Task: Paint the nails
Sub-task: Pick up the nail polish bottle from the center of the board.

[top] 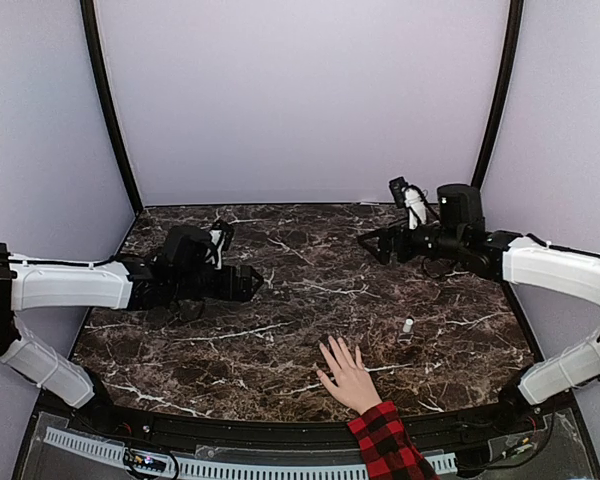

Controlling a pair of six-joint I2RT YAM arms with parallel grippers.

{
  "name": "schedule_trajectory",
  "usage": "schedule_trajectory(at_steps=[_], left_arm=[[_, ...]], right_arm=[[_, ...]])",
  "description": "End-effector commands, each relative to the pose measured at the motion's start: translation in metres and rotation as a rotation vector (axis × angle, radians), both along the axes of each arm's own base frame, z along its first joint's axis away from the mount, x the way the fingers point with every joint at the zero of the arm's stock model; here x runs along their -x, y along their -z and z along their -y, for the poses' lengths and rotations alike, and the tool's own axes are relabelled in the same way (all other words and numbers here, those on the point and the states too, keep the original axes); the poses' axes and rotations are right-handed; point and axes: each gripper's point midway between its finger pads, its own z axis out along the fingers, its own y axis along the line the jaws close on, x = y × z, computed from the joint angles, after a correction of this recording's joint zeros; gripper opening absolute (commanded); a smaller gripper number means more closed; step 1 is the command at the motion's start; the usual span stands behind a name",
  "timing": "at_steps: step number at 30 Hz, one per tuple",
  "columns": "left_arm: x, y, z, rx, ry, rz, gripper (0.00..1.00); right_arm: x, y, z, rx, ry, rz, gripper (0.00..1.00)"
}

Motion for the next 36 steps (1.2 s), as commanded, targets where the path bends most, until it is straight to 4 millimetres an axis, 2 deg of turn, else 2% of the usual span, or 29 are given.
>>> schedule_trajectory(at_steps=[1,3,4,5,6,10,16,20,24,28,31,36], left_arm=[[-0.014,-0.059,0.004,0.1,-0.001,0.148,0.99],[-0.017,-0.067,0.009,0.097,0.017,0.163,0.99],[-0.017,-0.062,0.01,0.076,0.032,0.149,0.99],[-0.016,-0.068,0.018,0.09,0.072,0.143,0.99],[-0.014,-0.063,0.025,0.082,0.115,0.129,0.99],[0.002,-0.072,0.053,0.183,0.29,0.143,0.99],[0.011,-0.074,0.069,0.231,0.388,0.14,0.99],[0.011,-0.075,0.075,0.247,0.417,0.135,0.99],[0.011,-0.079,0.081,0.258,0.441,0.137,0.99],[0.01,-0.078,0.083,0.254,0.443,0.128,0.99],[0.01,-0.076,0.083,0.25,0.443,0.125,0.99],[0.009,-0.076,0.086,0.258,0.45,0.121,0.99]], right_arm=[[0.005,-0.037,0.033,-0.063,0.033,0.056,0.99],[0.007,-0.038,0.048,-0.058,0.067,0.047,0.99],[0.011,-0.033,0.055,-0.048,0.083,0.024,0.99],[0.014,-0.029,0.06,-0.04,0.096,0.004,0.99],[0.018,-0.025,0.065,-0.035,0.106,-0.02,0.99],[0.04,-0.009,0.075,-0.068,0.119,-0.13,0.99],[0.068,0.033,0.089,-0.019,0.156,-0.295,0.99],[0.073,0.056,0.103,0.071,0.213,-0.349,0.98],[0.068,0.071,0.113,0.133,0.283,-0.376,0.96],[0.07,0.09,0.11,0.185,0.307,-0.427,0.94],[0.078,0.098,0.102,0.161,0.307,-0.459,0.92],[0.091,0.109,0.099,0.123,0.328,-0.473,0.9]])
